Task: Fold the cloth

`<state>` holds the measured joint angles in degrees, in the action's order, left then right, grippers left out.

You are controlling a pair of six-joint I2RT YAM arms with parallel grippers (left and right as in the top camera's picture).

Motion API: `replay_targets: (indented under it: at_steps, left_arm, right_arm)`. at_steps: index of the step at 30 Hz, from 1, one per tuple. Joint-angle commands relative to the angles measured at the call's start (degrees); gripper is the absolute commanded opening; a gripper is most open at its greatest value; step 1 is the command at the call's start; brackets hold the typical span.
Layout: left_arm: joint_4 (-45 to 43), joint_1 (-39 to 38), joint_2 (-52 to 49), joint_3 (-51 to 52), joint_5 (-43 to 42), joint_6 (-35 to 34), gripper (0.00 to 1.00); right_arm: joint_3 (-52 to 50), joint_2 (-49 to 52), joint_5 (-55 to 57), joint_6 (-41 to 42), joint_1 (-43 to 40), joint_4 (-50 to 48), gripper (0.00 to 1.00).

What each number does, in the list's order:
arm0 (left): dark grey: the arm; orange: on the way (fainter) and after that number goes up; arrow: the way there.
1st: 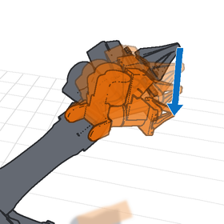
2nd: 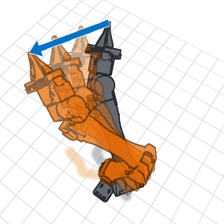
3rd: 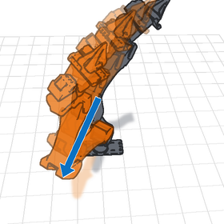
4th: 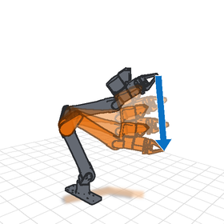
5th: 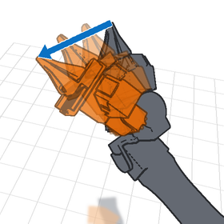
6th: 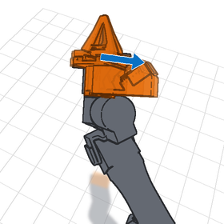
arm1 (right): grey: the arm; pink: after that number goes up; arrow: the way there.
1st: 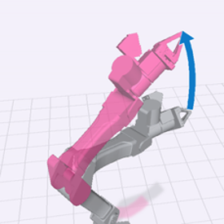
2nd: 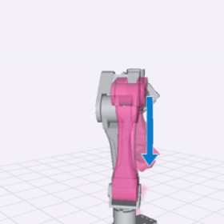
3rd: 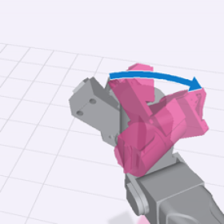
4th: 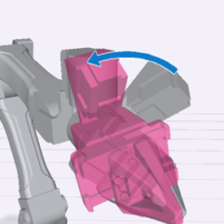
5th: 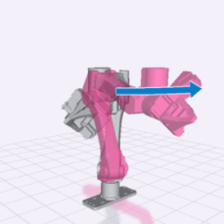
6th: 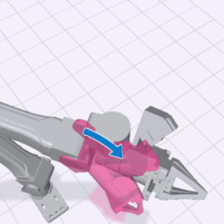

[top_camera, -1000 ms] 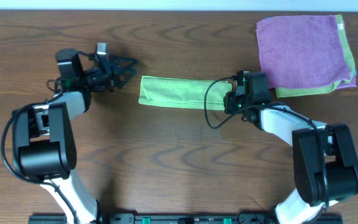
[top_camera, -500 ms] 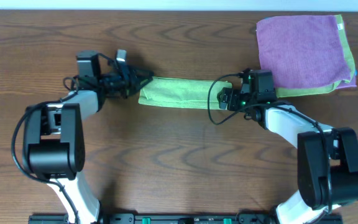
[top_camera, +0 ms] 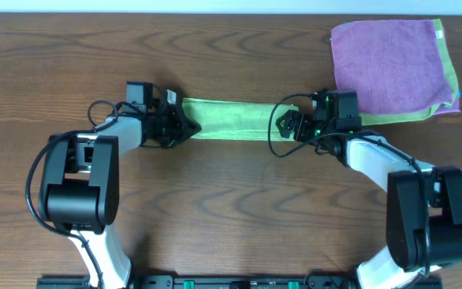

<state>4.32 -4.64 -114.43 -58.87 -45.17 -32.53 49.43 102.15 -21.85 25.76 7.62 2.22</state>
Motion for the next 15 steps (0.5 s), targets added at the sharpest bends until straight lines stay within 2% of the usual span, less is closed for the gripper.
replay_targets:
  at_steps: [1, 11, 15]
  left_arm:
    - [0.81, -0.37, 1.2, -0.17, 8.85, 3.85, 0.07]
    - [0.85, -0.63, 1.2, -0.17, 11.3, 3.85, 0.07]
    - [1.25, -0.63, 1.2, -0.17, 11.3, 3.82, 0.07]
  right_arm:
    - [-0.72, -0.79, -2.16, 1.46, 0.09, 0.42, 0.99]
    - [-0.96, 1.7, -0.59, 2.58, 0.76, -1.36, 0.99]
    - [-0.96, 5.35, -2.67, 3.72, 1.53, -5.11, 0.93]
